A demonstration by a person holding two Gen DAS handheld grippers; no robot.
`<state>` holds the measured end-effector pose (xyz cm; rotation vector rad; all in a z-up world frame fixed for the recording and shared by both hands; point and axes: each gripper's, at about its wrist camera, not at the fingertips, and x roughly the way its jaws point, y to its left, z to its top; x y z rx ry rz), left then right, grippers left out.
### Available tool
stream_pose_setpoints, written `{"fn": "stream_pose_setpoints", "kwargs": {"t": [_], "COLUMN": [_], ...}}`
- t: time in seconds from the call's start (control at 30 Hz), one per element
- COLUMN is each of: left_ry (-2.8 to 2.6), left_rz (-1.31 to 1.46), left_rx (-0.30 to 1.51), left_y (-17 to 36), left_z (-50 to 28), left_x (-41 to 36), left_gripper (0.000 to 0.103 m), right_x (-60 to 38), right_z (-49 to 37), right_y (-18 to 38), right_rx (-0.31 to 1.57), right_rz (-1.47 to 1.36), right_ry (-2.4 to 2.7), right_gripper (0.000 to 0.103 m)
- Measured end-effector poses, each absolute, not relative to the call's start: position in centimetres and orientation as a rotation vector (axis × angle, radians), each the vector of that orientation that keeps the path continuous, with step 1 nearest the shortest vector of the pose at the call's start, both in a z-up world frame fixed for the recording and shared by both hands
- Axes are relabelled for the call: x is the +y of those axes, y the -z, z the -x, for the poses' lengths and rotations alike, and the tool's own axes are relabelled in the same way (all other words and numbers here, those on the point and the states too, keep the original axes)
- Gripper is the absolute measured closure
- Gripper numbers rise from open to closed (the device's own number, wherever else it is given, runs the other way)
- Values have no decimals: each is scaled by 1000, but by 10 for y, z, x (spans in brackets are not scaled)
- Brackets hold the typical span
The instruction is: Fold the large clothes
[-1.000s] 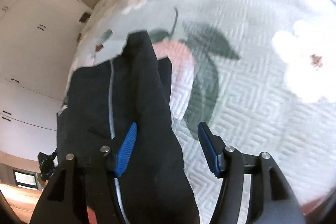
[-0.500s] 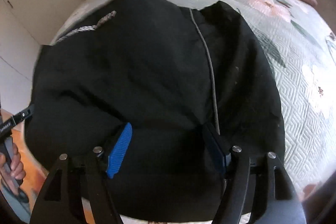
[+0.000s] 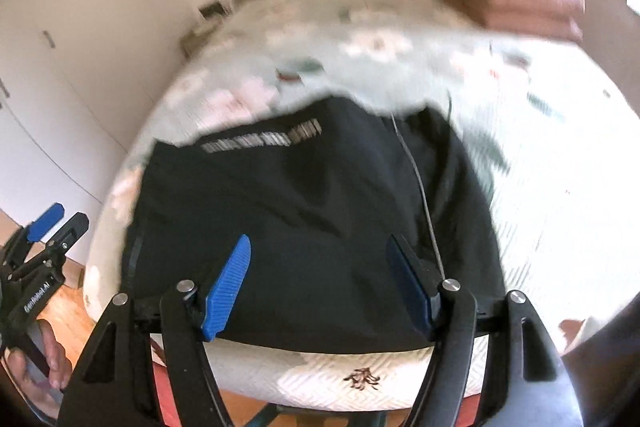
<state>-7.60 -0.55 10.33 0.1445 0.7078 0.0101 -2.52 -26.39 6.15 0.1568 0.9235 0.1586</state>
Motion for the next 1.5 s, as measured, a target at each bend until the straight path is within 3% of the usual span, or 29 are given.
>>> {"fn": "stream_pose_setpoints", "kwargs": {"t": [0.1, 0.13, 0.47, 1.5], "left_ry": [0, 6, -64, -49], "left_rz": [-124, -109, -83, -43], "left_rx": [620, 597, 499, 631], "left_y": [-142, -156, -212, -173], "left_z": [91, 95, 132, 117], "left_x": [-12, -13, -16, -14], "left_gripper": [28, 28, 27, 27], "right_x": [-244, -239, -208, -231], "right_z": [45, 53, 78, 63], "right_y": [-100, -114, -176, -138], "right_rx": [830, 798, 657, 769], "right_rz": [-127, -112, -3, -76], "right_ry": [-153, -147, -85, -12], "right_gripper": [8, 6, 6, 6]}}
